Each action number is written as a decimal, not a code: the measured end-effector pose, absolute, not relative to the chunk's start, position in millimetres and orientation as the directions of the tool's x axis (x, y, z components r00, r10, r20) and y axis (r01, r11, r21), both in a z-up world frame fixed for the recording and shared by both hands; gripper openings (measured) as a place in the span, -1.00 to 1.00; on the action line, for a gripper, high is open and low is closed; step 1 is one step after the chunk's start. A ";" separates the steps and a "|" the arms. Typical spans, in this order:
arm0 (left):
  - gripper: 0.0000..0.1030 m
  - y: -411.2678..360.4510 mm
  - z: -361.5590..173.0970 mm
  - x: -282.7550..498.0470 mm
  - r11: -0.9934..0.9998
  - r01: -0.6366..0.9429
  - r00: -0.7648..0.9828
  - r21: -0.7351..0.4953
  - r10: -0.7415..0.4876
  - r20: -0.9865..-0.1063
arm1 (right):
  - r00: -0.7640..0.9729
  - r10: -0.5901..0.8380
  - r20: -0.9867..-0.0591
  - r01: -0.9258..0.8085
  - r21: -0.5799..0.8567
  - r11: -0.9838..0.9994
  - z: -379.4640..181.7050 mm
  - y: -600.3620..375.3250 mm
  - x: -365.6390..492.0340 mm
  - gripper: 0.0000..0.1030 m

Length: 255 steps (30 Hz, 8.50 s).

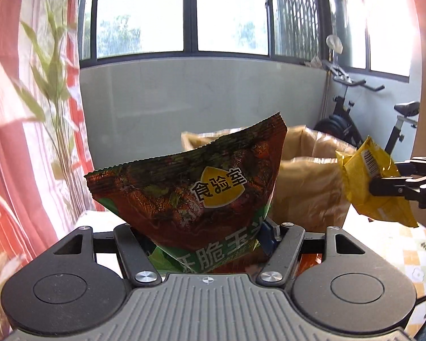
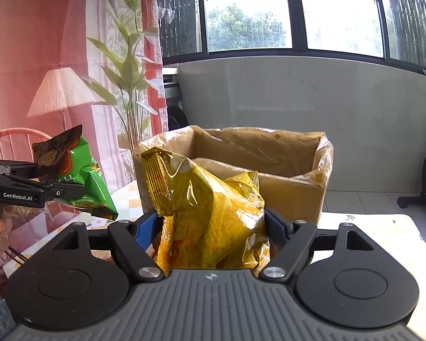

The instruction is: Organize snacks

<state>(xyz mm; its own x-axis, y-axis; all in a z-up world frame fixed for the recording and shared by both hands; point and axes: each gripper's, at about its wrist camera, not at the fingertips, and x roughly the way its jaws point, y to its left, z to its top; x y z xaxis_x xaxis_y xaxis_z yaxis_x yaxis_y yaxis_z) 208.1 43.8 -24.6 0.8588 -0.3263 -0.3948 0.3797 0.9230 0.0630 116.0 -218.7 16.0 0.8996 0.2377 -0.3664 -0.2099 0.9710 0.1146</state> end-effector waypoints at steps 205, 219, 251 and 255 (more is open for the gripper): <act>0.47 47.1 -105.3 144.6 0.978 0.077 0.820 -0.193 -0.172 -0.546 | 0.815 0.358 -0.456 -0.268 0.252 0.930 -87.3 -225.5 90.1 0.11; 0.47 14.6 2.1 182.0 0.971 0.227 0.909 -0.079 -0.241 -0.341 | 0.944 0.247 -0.220 -0.206 0.195 0.959 -12.2 -280.7 79.0 0.11; 0.73 -108.3 7.2 389.5 0.913 0.262 0.878 0.313 -0.091 -0.470 | 0.940 0.171 -0.297 -0.144 0.111 0.983 7.4 -268.4 284.7 0.38; 0.73 -102.1 14.9 381.6 0.933 0.275 0.870 0.230 -0.139 -0.474 | 0.942 0.165 -0.292 -0.132 0.130 0.983 10.7 -275.1 273.9 0.38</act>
